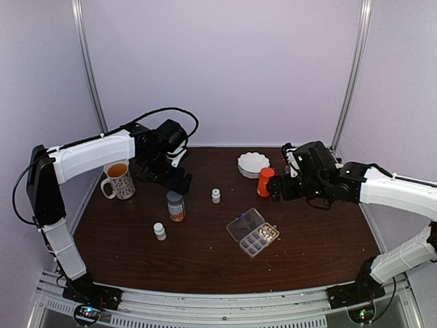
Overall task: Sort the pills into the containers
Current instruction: Place the pill bottle at the center of the board.
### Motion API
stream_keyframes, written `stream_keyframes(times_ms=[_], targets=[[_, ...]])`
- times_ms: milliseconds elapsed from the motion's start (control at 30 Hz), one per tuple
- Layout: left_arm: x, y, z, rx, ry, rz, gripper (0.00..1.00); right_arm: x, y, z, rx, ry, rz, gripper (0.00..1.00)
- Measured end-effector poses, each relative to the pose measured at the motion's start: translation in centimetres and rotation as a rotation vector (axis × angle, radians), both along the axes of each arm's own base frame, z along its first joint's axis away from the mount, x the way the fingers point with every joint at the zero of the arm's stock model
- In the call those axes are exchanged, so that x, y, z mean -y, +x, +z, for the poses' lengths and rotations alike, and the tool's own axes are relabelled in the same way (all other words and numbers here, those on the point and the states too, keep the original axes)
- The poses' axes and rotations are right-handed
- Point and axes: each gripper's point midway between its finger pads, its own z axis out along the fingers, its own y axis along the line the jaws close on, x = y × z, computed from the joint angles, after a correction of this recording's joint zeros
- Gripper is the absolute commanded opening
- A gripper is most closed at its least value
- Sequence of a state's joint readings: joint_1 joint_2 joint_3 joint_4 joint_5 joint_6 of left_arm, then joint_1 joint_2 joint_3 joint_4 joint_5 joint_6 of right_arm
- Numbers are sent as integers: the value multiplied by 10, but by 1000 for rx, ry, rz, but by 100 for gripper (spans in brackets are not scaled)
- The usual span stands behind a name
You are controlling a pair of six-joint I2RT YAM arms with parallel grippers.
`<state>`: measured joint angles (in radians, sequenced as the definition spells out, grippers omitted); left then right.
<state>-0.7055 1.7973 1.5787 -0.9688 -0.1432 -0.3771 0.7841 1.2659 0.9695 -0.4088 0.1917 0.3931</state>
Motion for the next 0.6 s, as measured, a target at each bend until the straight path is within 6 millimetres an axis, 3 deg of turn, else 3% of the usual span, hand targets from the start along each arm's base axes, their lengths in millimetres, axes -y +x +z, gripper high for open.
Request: stream_keyframes(times_ms=[100,233,367,600], targets=[[-5,-7,20,44,-43,-1,98,-6,10,-4,-31,-23,-4,96],[-13,-22,58,136,-150,-7,98,-15,38,-4,-77,-60,-46,96],[-18,-37,82,219,-259,-24,97,-27,65,-7,-109,-89,-82,96],[-31,-57,81,312,-354,-37,98,-19,101,-26,-194,-117,-147,89]])
